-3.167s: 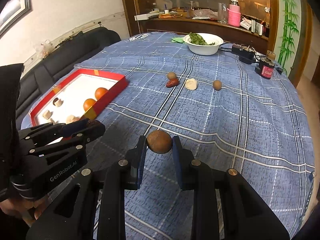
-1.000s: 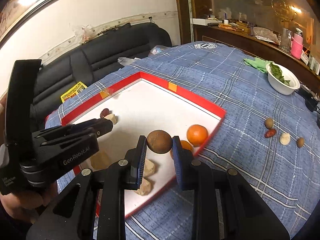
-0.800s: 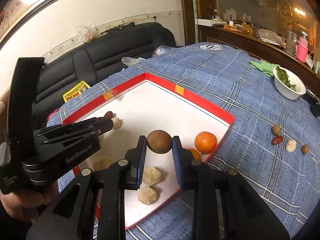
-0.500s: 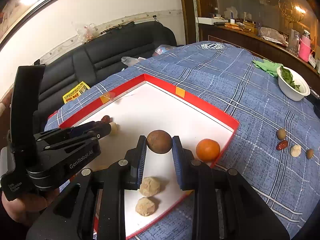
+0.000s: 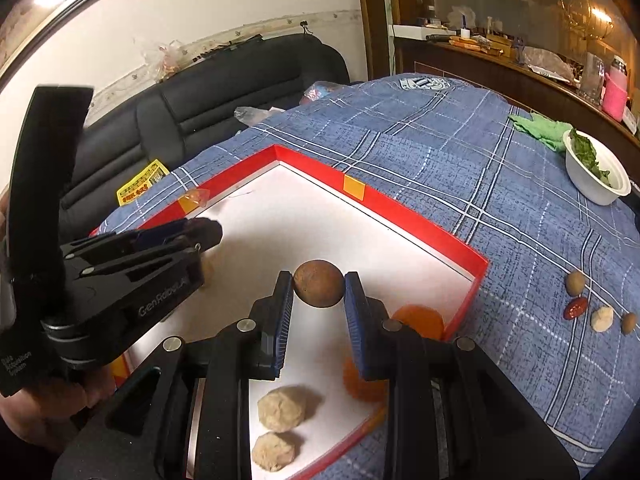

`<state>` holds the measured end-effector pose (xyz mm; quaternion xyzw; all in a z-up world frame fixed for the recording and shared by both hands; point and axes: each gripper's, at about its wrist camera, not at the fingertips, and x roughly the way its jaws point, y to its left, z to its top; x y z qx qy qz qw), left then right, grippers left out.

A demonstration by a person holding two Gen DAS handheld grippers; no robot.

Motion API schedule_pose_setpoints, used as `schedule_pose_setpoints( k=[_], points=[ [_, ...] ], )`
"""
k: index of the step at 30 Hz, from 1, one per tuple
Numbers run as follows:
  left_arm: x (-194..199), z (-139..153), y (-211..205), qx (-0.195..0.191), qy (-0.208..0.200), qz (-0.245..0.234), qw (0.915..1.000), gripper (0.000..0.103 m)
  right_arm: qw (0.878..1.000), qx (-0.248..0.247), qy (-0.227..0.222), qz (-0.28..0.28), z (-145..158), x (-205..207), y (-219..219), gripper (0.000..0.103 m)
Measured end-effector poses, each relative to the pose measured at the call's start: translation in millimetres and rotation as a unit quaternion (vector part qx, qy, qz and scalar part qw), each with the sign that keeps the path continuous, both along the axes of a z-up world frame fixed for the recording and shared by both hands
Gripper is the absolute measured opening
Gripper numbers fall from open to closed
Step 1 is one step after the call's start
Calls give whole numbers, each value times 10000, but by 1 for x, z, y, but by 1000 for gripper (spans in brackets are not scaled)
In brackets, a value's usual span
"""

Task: Organize fruits
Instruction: 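Carry the brown fruit and red date over the tray, then open the right tool to drop the brown fruit while the left tool drops the date, then grasp a beige lump with the right tool while the left tool grasps a red date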

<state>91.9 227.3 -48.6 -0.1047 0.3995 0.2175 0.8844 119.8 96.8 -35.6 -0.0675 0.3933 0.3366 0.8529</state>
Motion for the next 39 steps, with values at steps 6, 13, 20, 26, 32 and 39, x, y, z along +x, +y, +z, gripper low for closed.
schedule_pose_setpoints(
  k=[6, 13, 20, 26, 32, 39],
  points=[
    [10, -8, 2, 16, 205, 26, 9998, 26, 10000, -39, 65, -2, -6, 3, 3, 25],
    [16, -20, 5, -361, 780, 95, 9963, 36, 9990, -395, 193, 46, -16, 1, 10, 37],
    [-12, 5, 5, -672, 454, 504, 9954, 68, 9986, -446, -282, 60, 11, -25, -11, 67],
    [-42, 41, -35, -536, -536, 562, 9955, 68, 9921, 329, -891, -819, 49, -36, -106, 67],
    [-36, 41, -126, -232, -741, -817, 9936, 68, 9728, 361, -438, -2245, 25, -1, -216, 68],
    [-23, 16, -206, -56, -357, -2109, 9768, 68, 9699, -161, 159, -2426, -18, 38, -244, 52]
  ],
)
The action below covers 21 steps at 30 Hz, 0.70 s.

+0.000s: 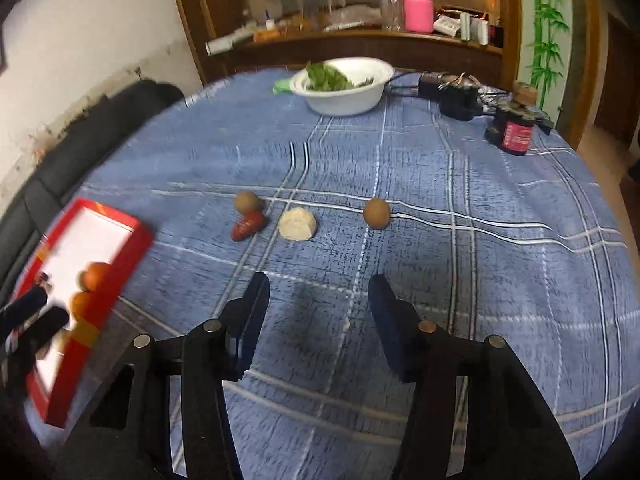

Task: Organize fruits
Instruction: 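Grasp a beige lump with the right tool while the left tool grasps a red date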

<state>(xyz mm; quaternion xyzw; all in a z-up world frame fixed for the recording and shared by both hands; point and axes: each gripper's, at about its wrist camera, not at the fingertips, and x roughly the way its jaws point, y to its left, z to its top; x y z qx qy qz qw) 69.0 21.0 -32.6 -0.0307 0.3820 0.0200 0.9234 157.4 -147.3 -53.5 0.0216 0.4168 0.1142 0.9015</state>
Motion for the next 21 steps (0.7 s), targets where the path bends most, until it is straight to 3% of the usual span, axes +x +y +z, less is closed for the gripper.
schedule_pose_setpoints(
  k=[7, 8, 9, 10, 14, 21],
  points=[
    [22, -17, -10, -40, 247, -99, 9996, 68, 9997, -123, 156, 104, -11, 49, 21, 48],
    [24, -18, -11, -55, 262, -92, 9996, 68, 9997, -137, 195, 113, -13, 54, 24, 43],
    [28, -19, -12, -67, 280, -78, 9996, 68, 9995, -144, 256, 122, -15, 60, 26, 28],
    [32, -20, -13, -76, 289, -79, 9995, 68, 9989, -80, 406, 197, -20, 67, 27, 27],
    [50, -23, -19, -132, 341, -100, 9993, 69, 9988, -100, 371, 302, -21, 64, 26, 26],
    [101, -34, -52, -66, 385, -198, 9990, 68, 9995, 98, 284, 121, -10, 22, -19, 26]
  ],
)
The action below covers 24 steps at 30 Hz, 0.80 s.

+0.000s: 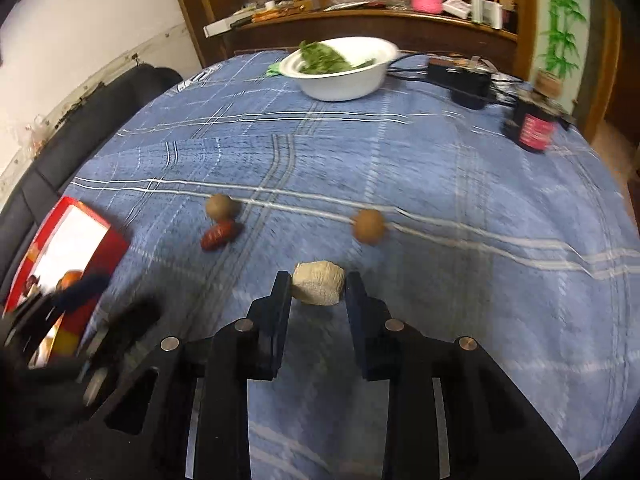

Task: Organize fruits
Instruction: 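Grasp a beige lump with the right tool while the left tool grasps a red date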

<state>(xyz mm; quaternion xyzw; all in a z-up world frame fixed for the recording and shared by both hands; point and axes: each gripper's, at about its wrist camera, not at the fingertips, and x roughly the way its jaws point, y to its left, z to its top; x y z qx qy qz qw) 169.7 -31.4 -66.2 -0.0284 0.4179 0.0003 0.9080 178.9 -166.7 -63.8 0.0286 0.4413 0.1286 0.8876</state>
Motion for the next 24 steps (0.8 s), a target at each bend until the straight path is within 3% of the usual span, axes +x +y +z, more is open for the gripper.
schedule_pose_setpoints(
  k=[3, 5, 7, 8, 13, 24],
  points=[
    [28, -12, -13, -74, 203, 21, 9998, 61, 9998, 180, -102, -74, 8, -20, -17, 26],
    [38, -14, -22, 159, 218, 73, 9996, 56, 9995, 244, -154, -88, 12, -28, -23, 26],
    [44, -12, -29, 305, 208, 19, 9993, 25, 9993, 294, -187, -104, 14, -32, -28, 26],
    [44, -12, -30, 356, 199, -12, 9992, 22, 9993, 318, -194, -100, 14, -33, -29, 26],
    [26, -10, -31, 572, 241, -125, 9980, 21, 9993, 333, -190, -5, 14, -38, -25, 26],
    [-48, -8, -31, 395, 306, -456, 9977, 19, 9998, 194, -90, 11, 8, -72, -19, 26]
  ],
)
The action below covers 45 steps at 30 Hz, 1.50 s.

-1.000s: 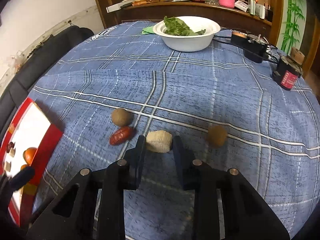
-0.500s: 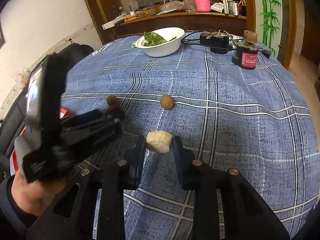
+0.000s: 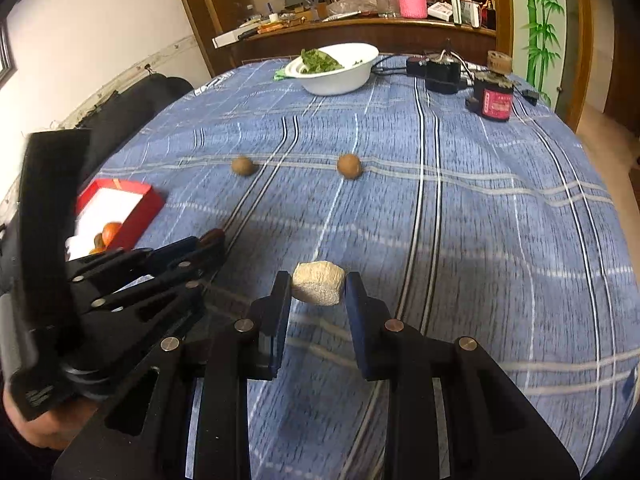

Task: Organize fruits
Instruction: 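Carry the beige lump and red date toward the tray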

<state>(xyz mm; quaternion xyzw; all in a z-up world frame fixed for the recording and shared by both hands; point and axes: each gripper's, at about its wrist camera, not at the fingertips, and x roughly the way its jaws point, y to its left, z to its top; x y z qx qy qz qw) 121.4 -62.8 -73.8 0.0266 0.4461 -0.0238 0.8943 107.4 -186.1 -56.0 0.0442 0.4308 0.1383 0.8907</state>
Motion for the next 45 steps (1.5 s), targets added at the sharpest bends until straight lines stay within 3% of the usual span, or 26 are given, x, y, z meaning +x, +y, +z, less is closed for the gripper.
schedule_pose_setpoints(
  k=[11, 15, 18, 22, 26, 33, 45],
  points=[
    [-41, 8, 6, -212, -123, -169, 9996, 14, 9999, -67, 138, 15, -11, -31, 16, 26],
    [-35, 0, 23, -815, 116, -204, 9964, 14, 9999, -133, 64, 4, -10, -35, 21, 26],
    [-33, -6, 34, -986, 63, -252, 9948, 14, 9999, -96, 57, -30, -10, -36, 20, 26],
    [-30, -7, 26, -682, -19, -498, 9964, 15, 10000, 26, 27, -22, -9, -36, 18, 26],
    [-25, -7, 21, -542, -42, -699, 9961, 23, 9998, 175, 8, 14, -8, -36, 16, 26],
    [-29, -7, 14, -178, -107, -882, 9959, 15, 9987, 501, -117, 23, -1, -40, 7, 26],
    [-50, 4, 11, -334, -279, -1082, 9932, 14, 9982, 582, -156, 80, 0, -42, 6, 26]
  ],
)
